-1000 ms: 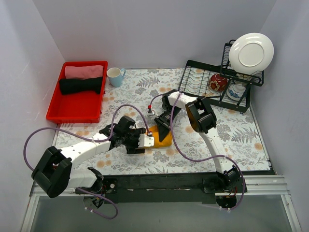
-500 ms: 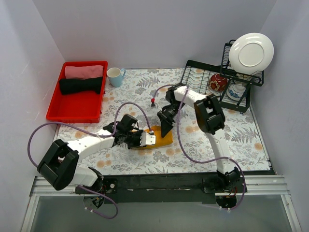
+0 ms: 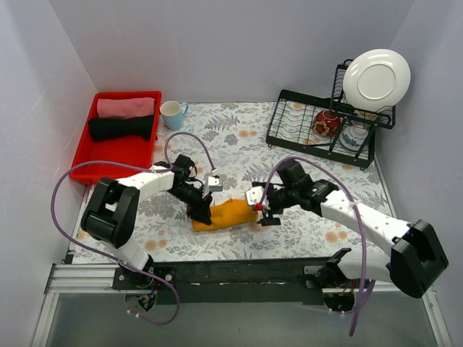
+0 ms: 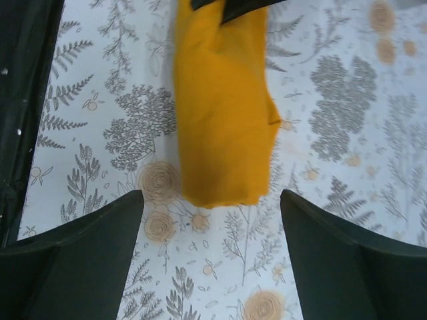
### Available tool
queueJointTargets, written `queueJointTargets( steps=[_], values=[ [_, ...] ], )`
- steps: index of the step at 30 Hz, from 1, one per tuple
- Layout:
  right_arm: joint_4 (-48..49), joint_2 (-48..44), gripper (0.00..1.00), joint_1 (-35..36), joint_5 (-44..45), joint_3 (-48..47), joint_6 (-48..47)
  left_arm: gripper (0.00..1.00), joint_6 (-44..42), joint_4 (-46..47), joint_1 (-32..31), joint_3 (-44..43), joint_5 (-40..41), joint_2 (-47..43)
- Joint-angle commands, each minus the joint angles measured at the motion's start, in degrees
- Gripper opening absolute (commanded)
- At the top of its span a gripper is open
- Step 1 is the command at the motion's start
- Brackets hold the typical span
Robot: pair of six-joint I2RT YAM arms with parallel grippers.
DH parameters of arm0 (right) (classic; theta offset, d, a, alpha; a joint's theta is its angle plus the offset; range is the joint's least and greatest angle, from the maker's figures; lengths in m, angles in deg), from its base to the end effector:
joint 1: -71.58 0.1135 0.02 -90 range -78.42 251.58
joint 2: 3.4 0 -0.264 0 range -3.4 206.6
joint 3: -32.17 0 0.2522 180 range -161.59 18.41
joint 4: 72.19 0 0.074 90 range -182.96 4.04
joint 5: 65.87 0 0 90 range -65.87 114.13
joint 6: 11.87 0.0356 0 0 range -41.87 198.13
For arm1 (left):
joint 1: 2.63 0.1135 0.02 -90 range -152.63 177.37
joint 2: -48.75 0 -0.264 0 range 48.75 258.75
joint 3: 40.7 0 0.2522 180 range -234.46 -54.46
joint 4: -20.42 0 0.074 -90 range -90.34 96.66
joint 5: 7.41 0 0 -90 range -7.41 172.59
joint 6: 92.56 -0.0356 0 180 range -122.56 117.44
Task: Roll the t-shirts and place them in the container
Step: Roll the T-shirt to the center of the board.
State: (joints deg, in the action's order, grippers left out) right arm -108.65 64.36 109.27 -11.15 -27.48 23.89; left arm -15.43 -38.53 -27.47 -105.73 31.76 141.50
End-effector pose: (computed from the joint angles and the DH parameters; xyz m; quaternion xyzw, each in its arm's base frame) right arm 0.1799 0.1649 0.2500 -0.7133 0.5269 0.2237 0.4044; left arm 0.2257 -0.1349 0.1636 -0.3036 -0.8504 0.4294 0.0186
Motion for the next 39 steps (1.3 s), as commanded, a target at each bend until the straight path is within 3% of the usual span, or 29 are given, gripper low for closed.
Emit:
queueJointTargets(
  steps=[1,9,16,19,21,22,25,28,29,36,39],
  values=[
    [9.5,3.8,0.87,6.1,4.1,2.7,-1.8,0.09,-2.0,-5.8,2.5,-2.3,-6.6,1.1],
    [20.1,8.3,0.87,8.8,5.2,5.5,0.4,0.10,-4.1,-7.0,4.5,-2.9,-7.3,2.7],
    [24.3,17.0,0.86,10.5,2.9,5.5,-3.9,0.10,-4.8,-7.6,6.3,-4.9,-7.7,5.4],
    [26.5,20.3,0.79,10.8,3.6,5.2,-3.9,0.10,-5.5,-8.3,7.2,-5.4,-7.8,6.0],
    [26.0,22.0,0.59,10.9,4.6,2.9,-3.3,0.10,-5.9,-9.1,7.8,-5.5,-7.7,6.3],
    [20.8,23.9,0.38,10.5,5.0,1.2,-3.2,0.11,-6.1,-9.8,8.1,-5.5,-7.7,6.2],
    [11.2,27.1,0.16,7.6,2.2,-6.6,-3.8,0.17,-6.5,-11.0,9.3,-5.0,-6.7,5.3],
    [-5.6,30.7,0.11,4.7,-3.4,-15.1,-7.4,0.36,-4.6,-9.8,10.1,-4.5,-4.1,2.8],
    [-15.7,31.9,0.10,4.4,-4.1,-17.3,-11.6,0.39,-4.0,-9.3,10.3,-4.5,-3.3,1.9],
    [-47.6,49.1,0.09,3.2,-9.9,-37.9,-17.1,0.46,-0.4,-5.1,10.3,-11.3,1.2,-5.7],
    [-52.0,56.8,0.08,2.7,-12.4,-45.6,-14.2,0.47,-0.8,-5.0,9.5,-13.3,1.1,-8.7]
  ],
)
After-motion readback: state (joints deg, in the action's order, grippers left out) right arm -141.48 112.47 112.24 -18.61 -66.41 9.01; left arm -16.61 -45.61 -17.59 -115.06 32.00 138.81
